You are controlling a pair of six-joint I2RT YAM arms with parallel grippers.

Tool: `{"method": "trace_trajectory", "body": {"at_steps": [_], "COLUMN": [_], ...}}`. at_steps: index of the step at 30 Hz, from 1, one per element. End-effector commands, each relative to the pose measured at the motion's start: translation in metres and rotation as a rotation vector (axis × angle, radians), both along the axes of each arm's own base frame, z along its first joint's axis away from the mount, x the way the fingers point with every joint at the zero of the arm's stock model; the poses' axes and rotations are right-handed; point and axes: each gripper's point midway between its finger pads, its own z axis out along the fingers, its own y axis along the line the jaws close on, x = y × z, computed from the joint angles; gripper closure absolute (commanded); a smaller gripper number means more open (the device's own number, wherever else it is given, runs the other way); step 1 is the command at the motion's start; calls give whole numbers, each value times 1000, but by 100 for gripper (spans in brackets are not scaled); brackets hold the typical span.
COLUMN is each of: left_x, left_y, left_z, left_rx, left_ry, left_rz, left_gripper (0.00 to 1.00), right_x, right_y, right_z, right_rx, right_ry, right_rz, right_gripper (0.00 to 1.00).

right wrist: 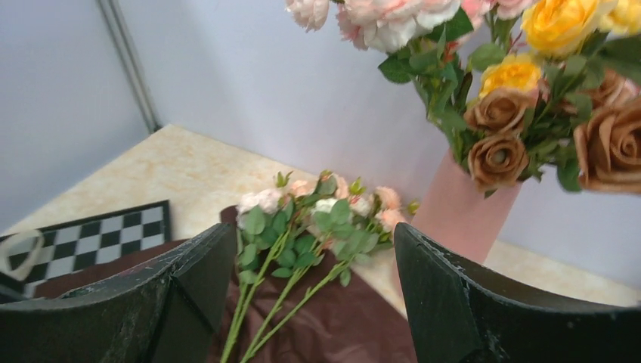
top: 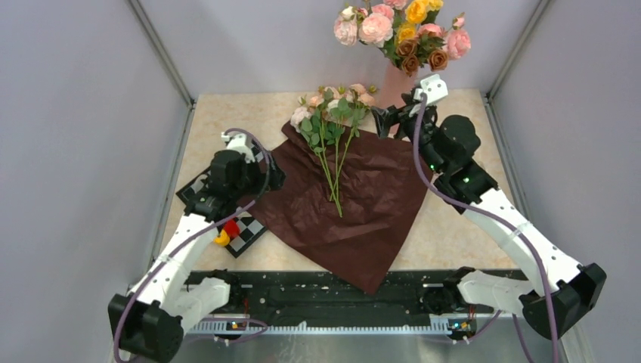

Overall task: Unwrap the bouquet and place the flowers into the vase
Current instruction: Insert the fake flower into the vase, then pick up the fake flower from the wrapping paper.

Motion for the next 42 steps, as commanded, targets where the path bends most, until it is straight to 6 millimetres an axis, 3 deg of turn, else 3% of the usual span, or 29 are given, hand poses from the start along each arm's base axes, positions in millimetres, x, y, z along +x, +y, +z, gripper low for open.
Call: {"method": "trace_trajectory", "body": {"at_steps": [1, 7, 13, 15, 20, 27, 33, 42], "left_x": [14, 31, 64, 77, 106, 145, 165, 177], "left_y": [-53, -122, -159, -163, -174, -175, -177, -170], "left_z": [7, -16, -44, -57, -62, -76, -92, -108], "left_rx": [-137, -192, -169, -143, -115, -33, 14, 53], "left_ry": [-23, 82, 138, 155, 135, 105, 118, 132], "left_rz": [-31, -132, -160, -141, -119, -57, -29, 13], "left_gripper": [1, 6, 18, 24, 36, 49, 50, 53], "right_x": [-18, -26, -39, -44, -56, -63, -65, -69], "right_y": [-3, -15, -13, -10, -8, -10, -14, -19], "right_z": [-43, -91, -130, -140, -163, -175, -171, -173], "right_rx": [74, 121, 160, 169, 184, 168, 166, 165], "right_ry": [227, 364, 482, 512, 569, 591, 578, 582], "right_rz": [-3, -73, -57, -39, -13, -5, -9, -22], "right_gripper": [22, 24, 25, 26, 26, 27, 27, 27]}}
